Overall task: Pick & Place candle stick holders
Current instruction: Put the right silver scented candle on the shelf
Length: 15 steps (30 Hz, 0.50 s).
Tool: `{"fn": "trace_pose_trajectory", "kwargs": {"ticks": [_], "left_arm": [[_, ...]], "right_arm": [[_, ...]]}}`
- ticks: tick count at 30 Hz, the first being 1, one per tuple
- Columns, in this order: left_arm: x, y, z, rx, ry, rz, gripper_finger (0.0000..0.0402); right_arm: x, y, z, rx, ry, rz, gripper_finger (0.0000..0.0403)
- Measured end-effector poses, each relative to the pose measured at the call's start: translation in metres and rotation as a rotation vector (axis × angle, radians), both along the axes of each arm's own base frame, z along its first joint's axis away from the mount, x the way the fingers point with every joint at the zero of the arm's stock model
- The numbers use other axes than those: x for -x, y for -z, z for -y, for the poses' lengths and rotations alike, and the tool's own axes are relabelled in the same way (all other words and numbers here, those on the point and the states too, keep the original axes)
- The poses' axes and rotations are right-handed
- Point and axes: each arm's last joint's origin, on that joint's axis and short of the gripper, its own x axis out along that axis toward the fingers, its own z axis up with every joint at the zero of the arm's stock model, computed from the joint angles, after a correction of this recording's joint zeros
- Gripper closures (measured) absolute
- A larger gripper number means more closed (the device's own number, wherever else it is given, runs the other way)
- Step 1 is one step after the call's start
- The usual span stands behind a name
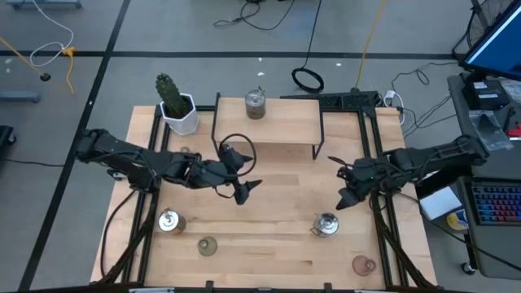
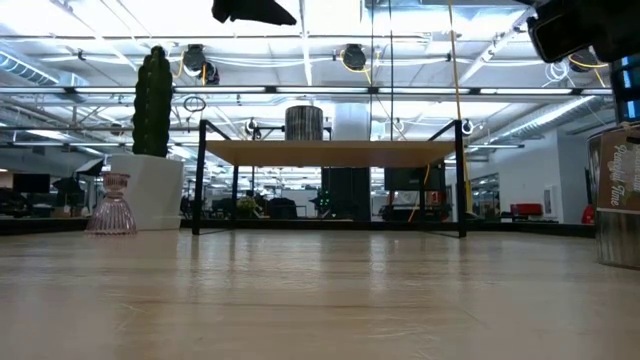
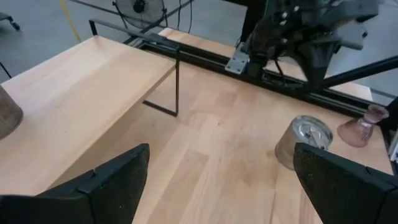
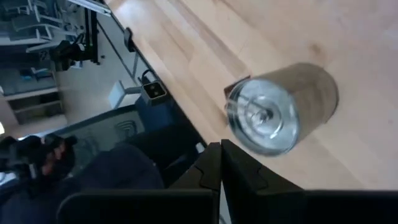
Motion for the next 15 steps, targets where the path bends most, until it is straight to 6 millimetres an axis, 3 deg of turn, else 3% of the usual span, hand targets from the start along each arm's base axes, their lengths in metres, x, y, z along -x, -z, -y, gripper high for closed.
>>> {"fn": "trace_pose_trajectory", "kwargs": {"ticks": [15], "left_arm": [[-0.016, 0.020, 0.001, -0.010, -0.004, -0.059, 0.0011]], "right_arm": [[0.005, 0.006, -0.022, 0.158, 0.024, -0.047, 0.0402]]}}
